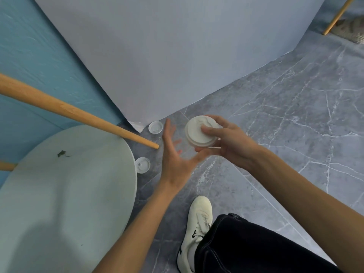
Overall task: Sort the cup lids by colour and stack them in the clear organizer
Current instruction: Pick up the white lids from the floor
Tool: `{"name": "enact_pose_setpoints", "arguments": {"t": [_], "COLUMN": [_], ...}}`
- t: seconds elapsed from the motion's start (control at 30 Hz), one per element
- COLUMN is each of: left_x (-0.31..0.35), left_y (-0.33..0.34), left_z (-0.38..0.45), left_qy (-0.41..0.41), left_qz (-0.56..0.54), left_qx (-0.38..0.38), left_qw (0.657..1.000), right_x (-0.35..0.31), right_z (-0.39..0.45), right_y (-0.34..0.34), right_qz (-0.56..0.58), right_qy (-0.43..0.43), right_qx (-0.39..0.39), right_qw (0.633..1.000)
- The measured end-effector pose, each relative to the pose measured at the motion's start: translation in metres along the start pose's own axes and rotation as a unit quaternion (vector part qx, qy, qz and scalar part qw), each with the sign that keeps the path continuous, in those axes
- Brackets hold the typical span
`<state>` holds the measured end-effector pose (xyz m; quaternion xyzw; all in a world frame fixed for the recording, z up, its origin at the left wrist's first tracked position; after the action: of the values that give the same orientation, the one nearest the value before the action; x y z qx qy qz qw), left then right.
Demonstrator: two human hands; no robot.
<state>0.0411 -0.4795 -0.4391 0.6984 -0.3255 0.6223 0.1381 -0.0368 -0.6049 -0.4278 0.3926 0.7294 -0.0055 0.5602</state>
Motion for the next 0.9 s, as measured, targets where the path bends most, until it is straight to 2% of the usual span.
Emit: {"name": "enact_pose_setpoints", "arguments": {"t": [0.07, 0.13, 0.23, 0.37, 0.53, 0.77, 0.9], "left_x": [-0.026, -0.067, -0.146, -0.227, -0.273, -0.296, -0.315], "left_y": [-0.010, -0.021, -0.037, -0.059, -0.090, -0.120, -0.122], "left_z": [-0.007, -0.009, -0.009, -0.007, -0.001, 0.007, 0.016], "left_qy": [-0.020, -0.075, -0.192, -0.288, -0.351, -0.363, -0.371], "left_qz": [-0.019, -0.019, 0.042, 0.134, 0.192, 0.141, 0.156], "left_qx": [0.046, 0.100, 0.152, 0.201, 0.277, 0.375, 0.396], "left_qw": [0.999, 0.992, 0.969, 0.927, 0.873, 0.841, 0.825], "right_x": [-0.003, -0.002, 0.002, 0.005, 0.015, 0.025, 0.040], "right_z": [-0.004, -0.004, -0.001, 0.003, 0.003, 0.020, 0.031], "right_y": [-0.008, -0.011, -0.006, 0.000, 0.001, 0.006, 0.014], "right_qz": [0.032, 0.046, 0.051, 0.047, 0.023, 0.017, 0.007], "right_qy": [-0.008, -0.004, 0.010, 0.013, 0.020, 0.032, 0.042], "right_qx": [0.001, -0.005, -0.019, -0.038, -0.049, -0.058, -0.074], "right_qw": [0.999, 0.999, 0.998, 0.998, 0.998, 0.998, 0.996]}}
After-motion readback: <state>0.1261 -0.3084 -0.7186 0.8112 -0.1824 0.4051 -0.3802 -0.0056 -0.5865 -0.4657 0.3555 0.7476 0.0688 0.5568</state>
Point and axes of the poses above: each hand's wrist, its own z-axis towards the middle knuckle, its own y-axis out of the palm, x = y × z, the point moved 8 cm from there along z, towards the middle knuckle, and after that the axes turned 8 degrees about -y, right-handed, at the moved point
